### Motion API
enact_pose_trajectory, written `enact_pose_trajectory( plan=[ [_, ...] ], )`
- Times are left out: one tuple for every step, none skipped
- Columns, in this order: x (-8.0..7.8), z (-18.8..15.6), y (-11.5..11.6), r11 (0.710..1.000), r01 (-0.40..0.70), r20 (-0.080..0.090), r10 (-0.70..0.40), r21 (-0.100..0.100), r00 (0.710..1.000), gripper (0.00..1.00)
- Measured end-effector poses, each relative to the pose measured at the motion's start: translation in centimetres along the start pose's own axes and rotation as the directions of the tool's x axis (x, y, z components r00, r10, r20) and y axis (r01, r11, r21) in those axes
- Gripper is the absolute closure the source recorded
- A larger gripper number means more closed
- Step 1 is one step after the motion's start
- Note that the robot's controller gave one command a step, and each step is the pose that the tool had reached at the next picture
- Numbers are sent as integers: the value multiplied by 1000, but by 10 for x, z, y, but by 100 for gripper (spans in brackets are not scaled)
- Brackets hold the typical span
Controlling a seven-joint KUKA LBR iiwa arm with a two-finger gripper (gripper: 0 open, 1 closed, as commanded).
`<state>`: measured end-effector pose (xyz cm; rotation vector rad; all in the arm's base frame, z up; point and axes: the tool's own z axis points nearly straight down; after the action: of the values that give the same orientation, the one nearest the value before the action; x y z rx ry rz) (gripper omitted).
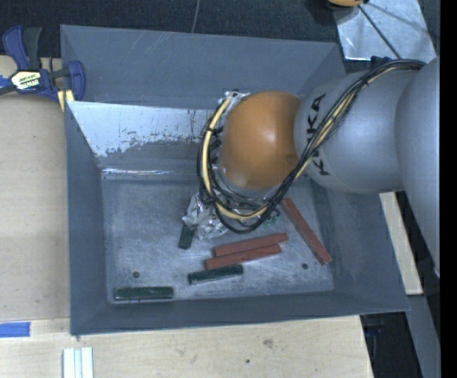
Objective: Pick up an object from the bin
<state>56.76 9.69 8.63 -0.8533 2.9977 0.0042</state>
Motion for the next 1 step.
enact_pose_trajectory(
  plan=[
    [-7,-129,-20,1000,1,-19,-1,-3,1000,100]
  ],
)
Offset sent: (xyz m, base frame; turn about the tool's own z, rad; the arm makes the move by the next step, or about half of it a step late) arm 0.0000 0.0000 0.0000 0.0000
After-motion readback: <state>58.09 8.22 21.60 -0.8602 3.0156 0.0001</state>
